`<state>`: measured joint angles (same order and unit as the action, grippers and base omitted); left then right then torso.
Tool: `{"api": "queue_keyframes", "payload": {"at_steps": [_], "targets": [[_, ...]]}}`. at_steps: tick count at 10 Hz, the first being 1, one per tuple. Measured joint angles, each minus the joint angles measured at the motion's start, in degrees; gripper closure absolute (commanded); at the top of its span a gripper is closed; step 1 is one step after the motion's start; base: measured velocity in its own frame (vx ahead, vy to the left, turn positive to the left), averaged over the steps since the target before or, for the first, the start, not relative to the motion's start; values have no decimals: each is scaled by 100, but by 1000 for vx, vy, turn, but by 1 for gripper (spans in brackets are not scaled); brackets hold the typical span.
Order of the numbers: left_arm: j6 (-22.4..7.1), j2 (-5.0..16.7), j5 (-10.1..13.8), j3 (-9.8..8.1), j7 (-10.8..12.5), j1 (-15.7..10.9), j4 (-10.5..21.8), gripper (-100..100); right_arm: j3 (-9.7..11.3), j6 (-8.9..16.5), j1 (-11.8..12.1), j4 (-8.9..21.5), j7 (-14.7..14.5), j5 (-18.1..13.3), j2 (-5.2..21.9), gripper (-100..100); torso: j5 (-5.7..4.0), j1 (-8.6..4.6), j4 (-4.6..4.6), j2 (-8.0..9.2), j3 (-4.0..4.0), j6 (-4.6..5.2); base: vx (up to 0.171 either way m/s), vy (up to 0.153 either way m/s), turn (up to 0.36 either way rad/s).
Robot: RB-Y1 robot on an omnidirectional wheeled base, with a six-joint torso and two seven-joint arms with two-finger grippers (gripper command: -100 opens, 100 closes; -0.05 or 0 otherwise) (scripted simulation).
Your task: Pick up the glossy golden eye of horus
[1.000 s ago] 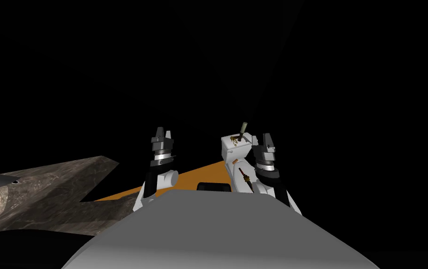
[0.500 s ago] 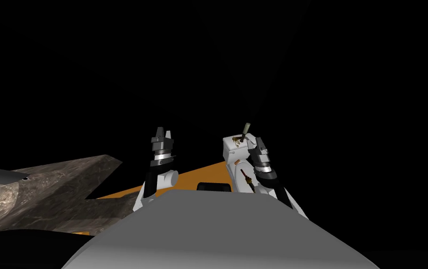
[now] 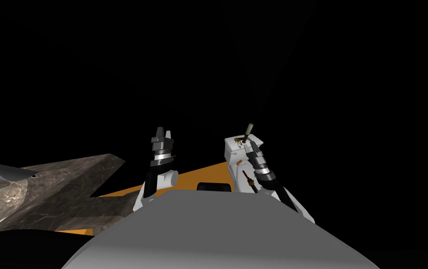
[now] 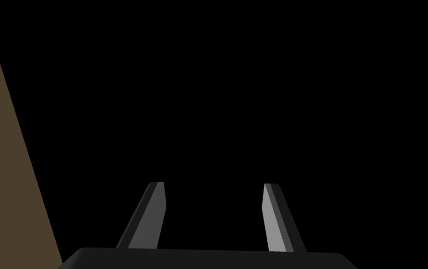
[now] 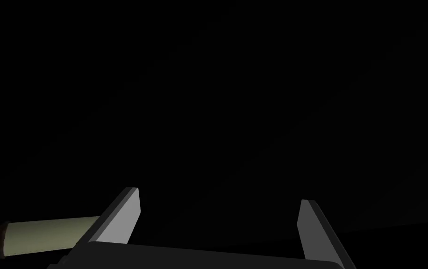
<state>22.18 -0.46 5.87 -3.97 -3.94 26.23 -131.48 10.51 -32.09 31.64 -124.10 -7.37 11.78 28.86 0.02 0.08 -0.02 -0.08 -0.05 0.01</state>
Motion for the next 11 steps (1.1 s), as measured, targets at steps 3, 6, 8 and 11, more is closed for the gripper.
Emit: {"api": "queue_keyframes", "payload": {"at_steps": [3,6,8,11], "targets": [[0,0,0,0,0,0,0,0,160,27,101,218,17,260,537,-100,1,5,0,1,1,-1,21,35,40],[0,0,0,0,0,0,0,0,301,14,186,380,4,400,973,-100,-1,-2,1,3,2,-1,15,17,39],[0,0,0,0,0,0,0,0,380,27,234,531,31,571,1346,-100,0,2,0,-3,-1,-1,30,34,56],[0,0,0,0,0,0,0,0,556,108,278,710,21,774,1845,-100,1,4,0,1,0,1,16,29,43]]}}
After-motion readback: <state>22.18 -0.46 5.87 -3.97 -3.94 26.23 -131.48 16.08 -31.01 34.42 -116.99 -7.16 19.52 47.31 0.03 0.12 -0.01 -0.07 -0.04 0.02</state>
